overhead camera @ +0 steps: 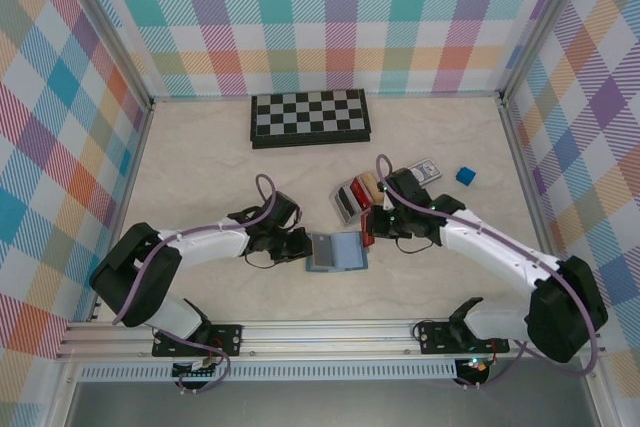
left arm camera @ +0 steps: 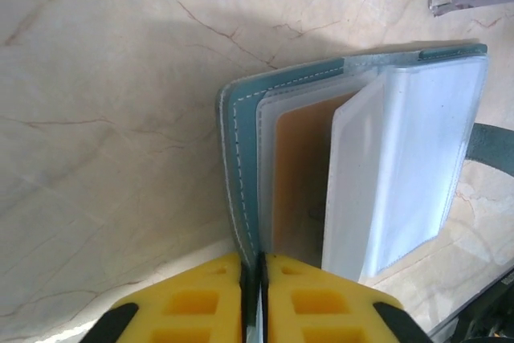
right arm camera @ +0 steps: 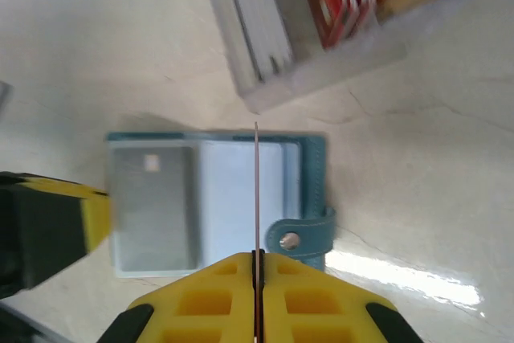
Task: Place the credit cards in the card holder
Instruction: Flip over the card slot in the card holder, then insert the credit card into the card slot.
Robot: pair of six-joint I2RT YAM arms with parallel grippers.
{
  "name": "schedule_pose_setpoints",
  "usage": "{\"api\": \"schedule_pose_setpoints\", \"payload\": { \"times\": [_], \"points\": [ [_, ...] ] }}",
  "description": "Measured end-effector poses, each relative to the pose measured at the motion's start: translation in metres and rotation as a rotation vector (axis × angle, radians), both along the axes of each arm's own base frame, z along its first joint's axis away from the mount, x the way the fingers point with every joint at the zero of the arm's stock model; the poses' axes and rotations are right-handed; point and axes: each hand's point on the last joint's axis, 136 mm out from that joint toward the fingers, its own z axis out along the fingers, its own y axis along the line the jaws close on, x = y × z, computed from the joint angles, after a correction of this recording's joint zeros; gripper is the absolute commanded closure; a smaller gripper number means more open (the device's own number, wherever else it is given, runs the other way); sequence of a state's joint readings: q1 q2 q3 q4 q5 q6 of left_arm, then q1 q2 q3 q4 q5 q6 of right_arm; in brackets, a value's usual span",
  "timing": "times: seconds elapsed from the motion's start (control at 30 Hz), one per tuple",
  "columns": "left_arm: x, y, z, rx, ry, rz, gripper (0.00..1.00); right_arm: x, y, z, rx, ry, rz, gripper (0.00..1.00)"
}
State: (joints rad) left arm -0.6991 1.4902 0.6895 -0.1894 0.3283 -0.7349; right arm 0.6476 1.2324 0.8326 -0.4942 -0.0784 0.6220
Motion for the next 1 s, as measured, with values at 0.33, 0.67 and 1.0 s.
{"api": "schedule_pose_setpoints", "payload": {
  "times": [0.33, 0.67, 1.0],
  "points": [
    [-0.004, 0.014, 0.000, 0.041, -0.015, 0.023, 0.86, -0.019, 0.041, -0.044, 0.189, 0.159, 0.059, 0.93],
    [-0.007, 0.014, -0.007, 0.049, 0.007, 0.018, 0.88, -0.015, 0.059, -0.062, 0.246, 0.195, 0.076, 0.94],
    [-0.007, 0.013, -0.017, 0.059, 0.029, 0.014, 0.92, -0.019, 0.066, -0.079, 0.253, 0.198, 0.117, 0.94]
  ]
}}
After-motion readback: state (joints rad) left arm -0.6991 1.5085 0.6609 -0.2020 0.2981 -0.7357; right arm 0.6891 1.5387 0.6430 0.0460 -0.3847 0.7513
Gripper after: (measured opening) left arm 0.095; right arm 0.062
